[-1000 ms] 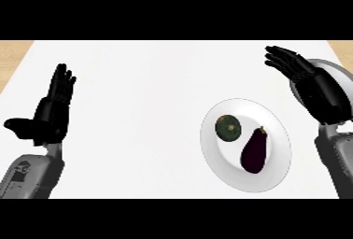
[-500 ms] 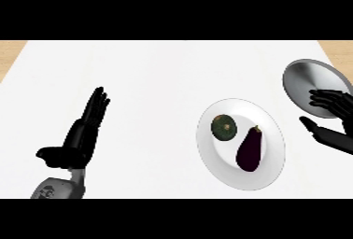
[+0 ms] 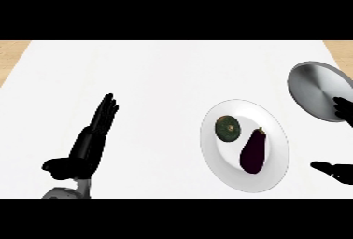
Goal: Pick the eggplant from the plate and place it in the pan
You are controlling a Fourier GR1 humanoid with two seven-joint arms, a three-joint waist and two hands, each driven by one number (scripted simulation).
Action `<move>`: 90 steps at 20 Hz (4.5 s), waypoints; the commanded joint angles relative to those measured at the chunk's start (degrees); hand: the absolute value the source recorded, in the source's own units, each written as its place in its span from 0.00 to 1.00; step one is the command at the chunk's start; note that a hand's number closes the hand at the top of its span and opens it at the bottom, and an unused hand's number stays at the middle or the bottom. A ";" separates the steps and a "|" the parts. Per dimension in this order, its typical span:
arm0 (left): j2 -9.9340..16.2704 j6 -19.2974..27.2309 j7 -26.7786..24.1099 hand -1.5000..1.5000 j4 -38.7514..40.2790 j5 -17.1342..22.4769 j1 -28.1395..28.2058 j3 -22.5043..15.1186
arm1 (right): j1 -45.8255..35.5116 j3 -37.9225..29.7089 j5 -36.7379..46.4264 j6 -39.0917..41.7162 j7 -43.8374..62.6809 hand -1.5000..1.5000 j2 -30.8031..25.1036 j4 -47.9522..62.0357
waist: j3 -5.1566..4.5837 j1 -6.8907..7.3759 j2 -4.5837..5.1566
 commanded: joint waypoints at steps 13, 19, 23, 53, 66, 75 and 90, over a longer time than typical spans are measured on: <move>-1.49 -1.01 0.53 0.50 0.49 -2.05 -1.41 -0.62 | -18.30 23.03 13.03 15.90 24.90 0.00 -3.35 5.65 | -0.03 1.63 0.28; -3.44 -0.21 1.43 0.50 0.36 -3.08 -1.21 -0.22 | -20.62 26.93 19.40 19.27 25.60 0.00 1.13 12.26 | 0.02 0.70 0.19; -3.82 -1.06 1.68 0.50 -2.64 -4.28 2.78 -0.69 | -19.21 25.32 23.38 20.33 23.04 0.00 3.68 14.51 | 0.03 0.60 0.14; -6.54 -5.78 5.56 0.50 -4.71 -7.01 1.00 5.06 | -20.80 21.48 41.47 22.02 7.67 1.00 12.57 32.95 | 0.06 0.93 0.25; -6.98 -7.01 3.24 0.50 -3.13 -7.52 1.74 5.87 | -20.34 19.20 49.34 10.64 4.74 1.00 13.34 30.24 | 0.03 0.49 0.11; -7.39 -6.59 3.12 0.50 0.00 -6.83 0.10 8.18 | -11.02 20.00 53.24 2.36 3.38 1.00 11.02 4.56 | 0.00 -0.73 -0.16; -8.03 -7.88 -0.52 0.50 2.74 -8.41 -0.18 7.57 | -13.08 2.27 45.56 -5.14 8.78 1.00 15.78 -4.78 | 0.02 0.20 0.23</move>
